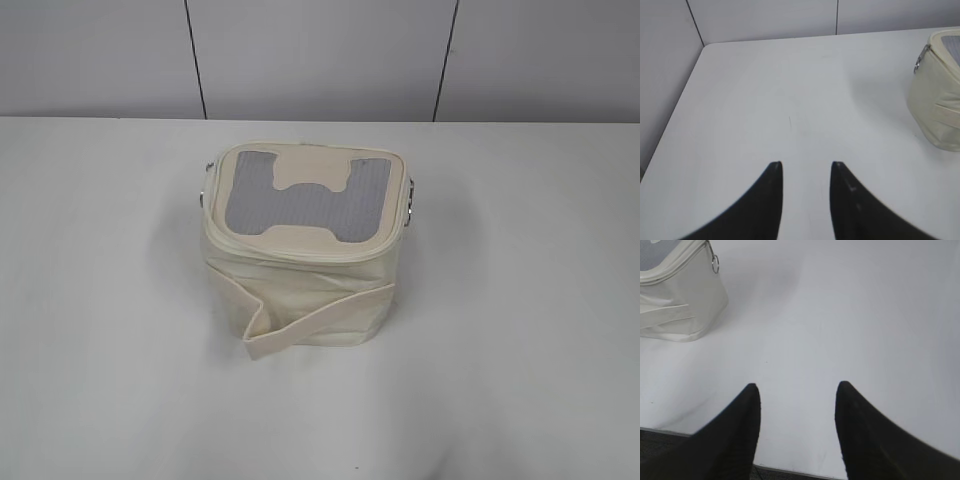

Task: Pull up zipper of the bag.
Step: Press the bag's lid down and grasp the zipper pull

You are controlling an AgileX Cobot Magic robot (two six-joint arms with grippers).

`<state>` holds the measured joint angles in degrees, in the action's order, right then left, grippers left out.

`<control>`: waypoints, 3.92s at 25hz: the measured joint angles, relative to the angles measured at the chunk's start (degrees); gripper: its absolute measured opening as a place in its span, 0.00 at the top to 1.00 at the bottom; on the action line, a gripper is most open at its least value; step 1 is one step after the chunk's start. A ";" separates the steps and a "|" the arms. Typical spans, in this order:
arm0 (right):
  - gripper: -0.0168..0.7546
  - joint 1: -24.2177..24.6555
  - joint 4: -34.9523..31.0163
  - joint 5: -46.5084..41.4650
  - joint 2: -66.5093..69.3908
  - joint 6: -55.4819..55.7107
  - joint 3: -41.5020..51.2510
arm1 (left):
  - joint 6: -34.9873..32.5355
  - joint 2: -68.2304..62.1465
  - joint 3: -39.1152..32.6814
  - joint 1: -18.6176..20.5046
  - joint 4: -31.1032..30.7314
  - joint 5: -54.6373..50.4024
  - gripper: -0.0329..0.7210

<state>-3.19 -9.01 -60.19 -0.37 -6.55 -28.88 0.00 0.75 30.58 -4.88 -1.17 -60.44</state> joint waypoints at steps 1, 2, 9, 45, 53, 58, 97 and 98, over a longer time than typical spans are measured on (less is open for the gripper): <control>0.47 0.00 0.00 0.00 0.00 0.00 0.00 | 0.00 0.00 0.00 0.00 0.00 0.00 0.63; 0.47 0.00 0.00 0.00 0.00 0.00 0.00 | 0.00 0.00 0.00 0.00 0.00 0.00 0.63; 0.47 0.00 0.00 0.00 0.00 0.00 0.00 | 0.00 0.00 0.00 0.00 0.00 0.00 0.63; 0.55 0.00 -16.90 12.98 17.12 -13.09 -2.57 | 0.00 0.00 0.00 0.00 0.78 0.00 0.63; 0.56 -0.34 -45.92 18.72 66.95 -46.10 -24.22 | 0.00 0.00 0.00 0.00 1.17 0.00 0.63; 0.53 -5.23 -45.96 13.15 93.53 -51.03 -49.46 | 0.00 -2.39 0.00 -0.04 1.17 -0.06 0.63; 0.87 -20.27 -36.95 -9.55 140.17 -39.90 -97.86 | -12.28 -43.17 2.57 -0.95 30.20 23.61 0.59; 0.90 -20.27 -36.81 -9.55 140.17 -39.90 -97.72 | -14.71 -45.27 2.63 -0.95 32.79 25.30 0.58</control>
<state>-23.45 -45.82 -69.73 139.81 -46.45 -126.60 -14.71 -44.52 33.21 -5.83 31.61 -35.14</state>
